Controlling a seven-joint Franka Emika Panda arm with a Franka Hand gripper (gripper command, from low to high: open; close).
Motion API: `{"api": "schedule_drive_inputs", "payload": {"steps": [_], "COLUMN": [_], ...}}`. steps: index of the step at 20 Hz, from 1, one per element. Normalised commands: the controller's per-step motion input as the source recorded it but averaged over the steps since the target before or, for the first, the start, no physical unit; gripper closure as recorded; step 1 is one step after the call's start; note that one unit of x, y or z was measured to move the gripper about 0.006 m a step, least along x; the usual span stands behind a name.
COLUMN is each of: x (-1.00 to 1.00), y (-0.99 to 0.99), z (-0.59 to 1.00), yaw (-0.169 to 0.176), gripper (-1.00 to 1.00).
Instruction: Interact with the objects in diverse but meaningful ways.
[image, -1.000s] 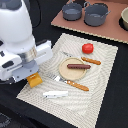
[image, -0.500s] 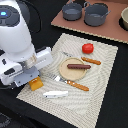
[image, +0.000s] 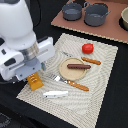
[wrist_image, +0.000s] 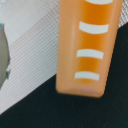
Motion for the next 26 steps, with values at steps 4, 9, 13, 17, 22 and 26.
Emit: {"api": "schedule_drive_inputs", "payload": {"steps": [4,9,13,17,22,26], "x": [0.76,0.78,0.83,0.78,0.69,0.71], "y": [0.37,0.30,0.27,0.24,0.28,0.29], "z": [0.40,0.25,0.23,0.10,0.06,0.08], "yaw": [0.085,0.052,0.046,0.062,0.088,0.095], "gripper": [-1.00,-1.00,-1.00,-1.00,-1.00,-1.00]}}
